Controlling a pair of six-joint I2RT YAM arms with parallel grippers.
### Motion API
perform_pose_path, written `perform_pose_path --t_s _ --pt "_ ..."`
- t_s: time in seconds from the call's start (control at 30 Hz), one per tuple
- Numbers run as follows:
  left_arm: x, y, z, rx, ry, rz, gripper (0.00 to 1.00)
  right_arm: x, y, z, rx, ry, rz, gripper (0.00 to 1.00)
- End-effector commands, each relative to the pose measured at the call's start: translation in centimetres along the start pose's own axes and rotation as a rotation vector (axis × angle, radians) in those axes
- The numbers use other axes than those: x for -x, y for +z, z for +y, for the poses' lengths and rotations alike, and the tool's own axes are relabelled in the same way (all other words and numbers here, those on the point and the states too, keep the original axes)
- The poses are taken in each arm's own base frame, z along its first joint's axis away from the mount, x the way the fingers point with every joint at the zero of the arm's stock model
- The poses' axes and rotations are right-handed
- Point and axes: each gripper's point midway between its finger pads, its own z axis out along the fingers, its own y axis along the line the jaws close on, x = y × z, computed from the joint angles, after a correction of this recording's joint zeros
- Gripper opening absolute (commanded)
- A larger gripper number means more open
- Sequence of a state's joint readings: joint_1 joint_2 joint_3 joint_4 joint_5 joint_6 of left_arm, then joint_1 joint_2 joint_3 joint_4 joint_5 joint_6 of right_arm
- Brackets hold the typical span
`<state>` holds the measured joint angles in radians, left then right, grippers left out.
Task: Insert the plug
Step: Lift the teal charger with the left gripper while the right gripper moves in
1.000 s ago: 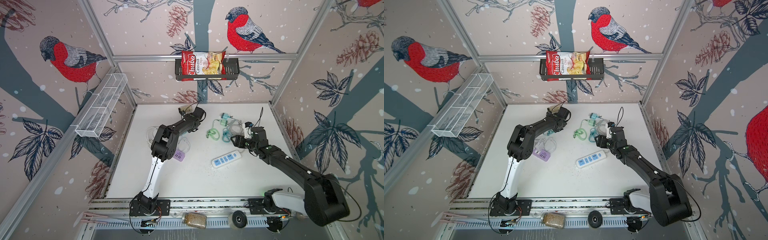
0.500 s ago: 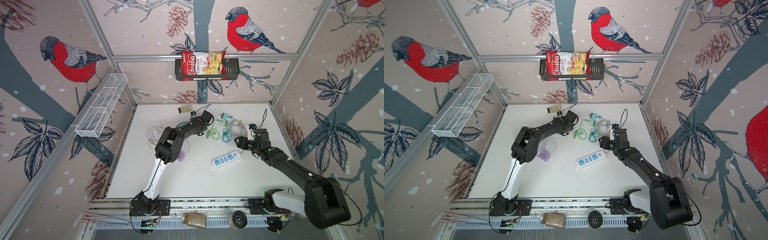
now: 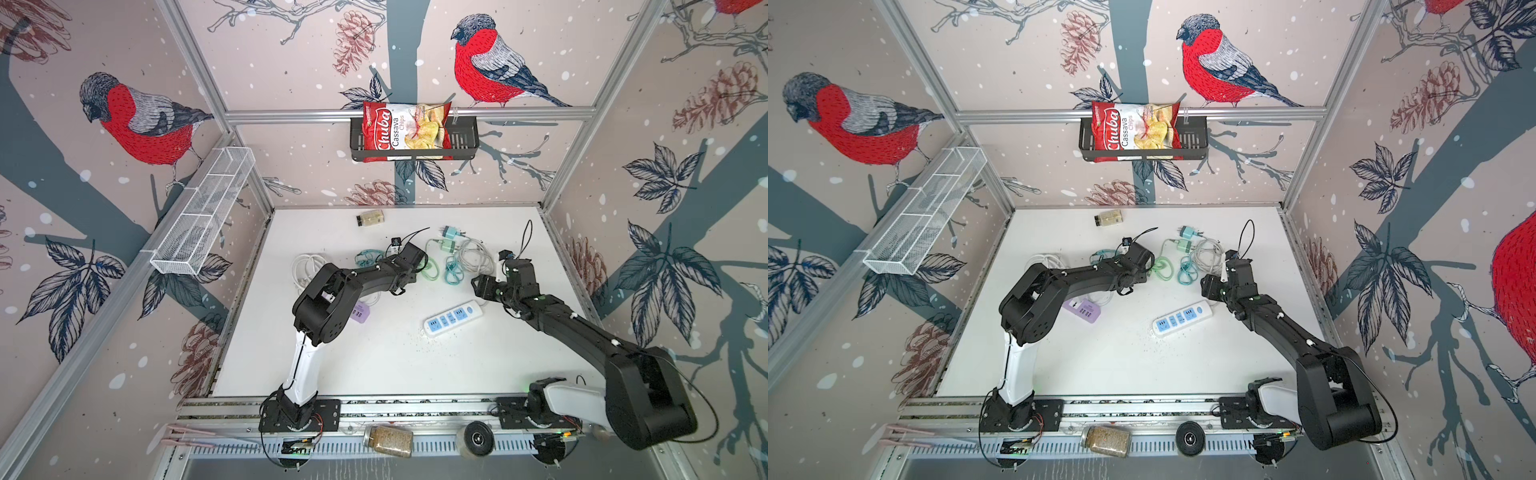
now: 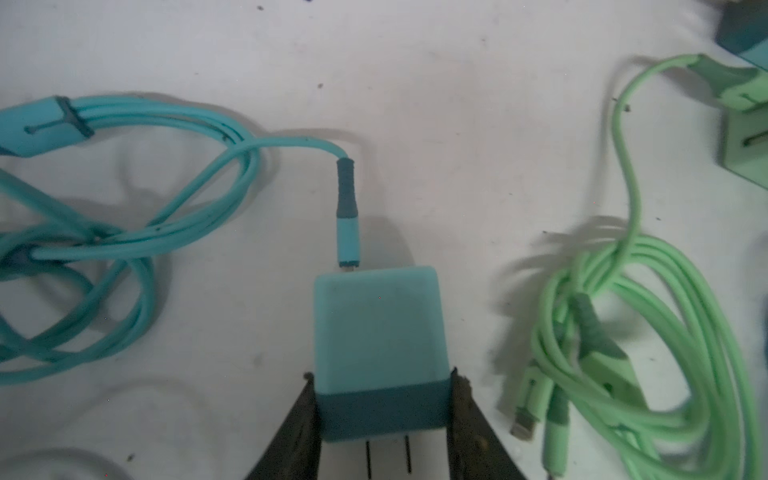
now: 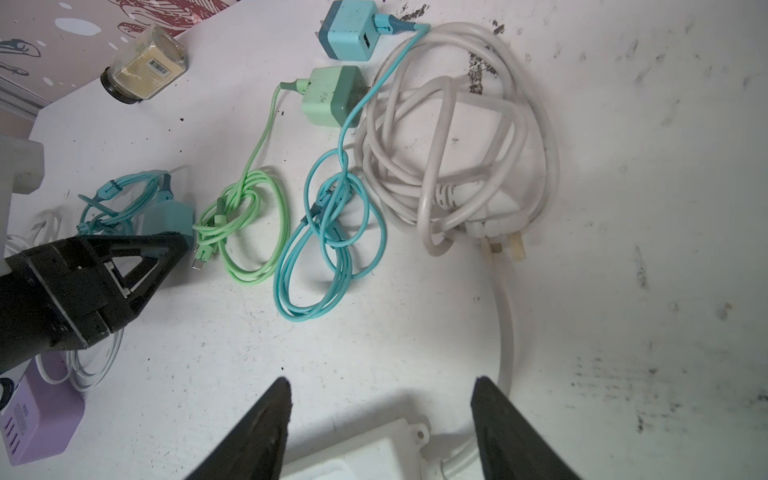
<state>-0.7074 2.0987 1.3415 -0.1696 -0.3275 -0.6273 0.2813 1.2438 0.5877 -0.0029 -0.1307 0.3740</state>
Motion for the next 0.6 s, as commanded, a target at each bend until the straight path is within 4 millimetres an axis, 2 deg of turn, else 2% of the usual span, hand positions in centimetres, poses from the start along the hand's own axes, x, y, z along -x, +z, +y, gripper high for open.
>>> perform_pose_path --t_s 0.0,0.13,0.27,0.33,0.43,0.57 --pt "-7.0 0.5 0.7 -0.032 0.197 0.238 0.15 0.7 -0.2 1.2 0.059 0.024 -0.018 0.7" --pt "-7.1 0.2 0.1 -0.113 0.199 0.168 0.12 1.3 -0.4 2.9 0.132 0.048 -0.006 0.7" --pt "-5.4 -1.3 -0.7 -0.186 0.206 0.026 0.12 2.1 -0.2 4.3 0.177 0.047 0.029 0.69" --pt "-4.1 -2.1 -1.0 -0.214 0.22 -0.059 0.12 2.6 -0.4 5.9 0.243 0.029 0.055 0.67" --pt "-3.6 -2.7 -1.0 -0.238 0.254 -0.131 0.09 2.9 -0.3 8.1 0.328 -0.001 0.109 0.65" --pt "-2.9 -4.2 -1.3 -0.299 0.267 -0.234 0.06 2.3 0.8 10.5 0.37 -0.049 0.189 0.62"
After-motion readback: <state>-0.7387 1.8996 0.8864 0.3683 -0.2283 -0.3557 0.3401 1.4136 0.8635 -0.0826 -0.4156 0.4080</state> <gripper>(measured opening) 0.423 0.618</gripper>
